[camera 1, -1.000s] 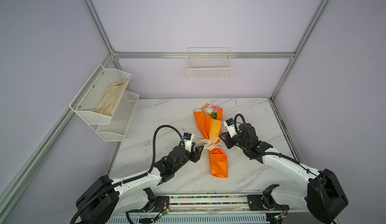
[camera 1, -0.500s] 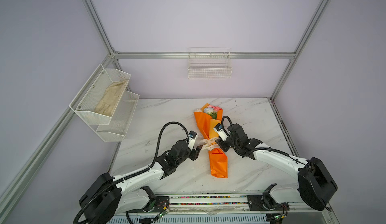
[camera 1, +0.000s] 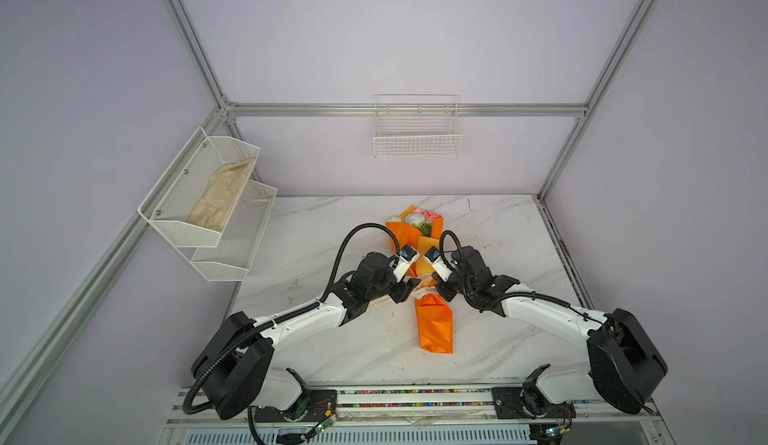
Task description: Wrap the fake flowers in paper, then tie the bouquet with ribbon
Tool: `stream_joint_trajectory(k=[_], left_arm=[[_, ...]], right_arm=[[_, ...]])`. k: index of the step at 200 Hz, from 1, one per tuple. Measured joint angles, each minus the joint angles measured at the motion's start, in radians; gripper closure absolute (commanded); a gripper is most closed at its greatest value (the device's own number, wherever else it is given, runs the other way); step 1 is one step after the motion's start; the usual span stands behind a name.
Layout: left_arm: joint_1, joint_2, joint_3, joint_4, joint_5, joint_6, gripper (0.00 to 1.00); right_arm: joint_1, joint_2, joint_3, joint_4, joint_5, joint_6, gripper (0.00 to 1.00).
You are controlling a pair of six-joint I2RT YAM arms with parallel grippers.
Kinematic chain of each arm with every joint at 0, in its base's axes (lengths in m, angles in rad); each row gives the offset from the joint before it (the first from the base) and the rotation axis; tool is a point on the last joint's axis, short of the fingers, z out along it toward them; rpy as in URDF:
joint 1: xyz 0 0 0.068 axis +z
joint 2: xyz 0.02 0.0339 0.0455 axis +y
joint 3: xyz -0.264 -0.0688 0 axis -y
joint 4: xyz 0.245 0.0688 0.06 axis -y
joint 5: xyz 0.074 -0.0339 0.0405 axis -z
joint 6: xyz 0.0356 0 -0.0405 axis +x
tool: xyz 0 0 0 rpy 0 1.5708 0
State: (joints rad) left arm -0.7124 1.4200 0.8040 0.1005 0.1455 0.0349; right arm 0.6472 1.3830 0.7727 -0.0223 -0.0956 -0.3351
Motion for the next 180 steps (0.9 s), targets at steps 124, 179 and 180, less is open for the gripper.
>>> stream_joint_trajectory(k=[124, 179, 180], left_arm=[[0.087, 0.233, 0.195, -0.032, 0.322, 0.145, 0.32], [0.098, 0.316, 0.242, -0.06, 0.464, 0.192, 0.36], [0.098, 0.317, 0.243, -0.06, 0.465, 0.192, 0.36]], right_arm=[[0.0, -0.173, -0.119, 0.117, -0.039, -0.064, 1.0], [0.0, -0.196, -0.132, 0.12, -0.042, -0.078, 1.0], [0.0, -0.196, -0.132, 0.12, -0.041, -0.078, 1.0]])
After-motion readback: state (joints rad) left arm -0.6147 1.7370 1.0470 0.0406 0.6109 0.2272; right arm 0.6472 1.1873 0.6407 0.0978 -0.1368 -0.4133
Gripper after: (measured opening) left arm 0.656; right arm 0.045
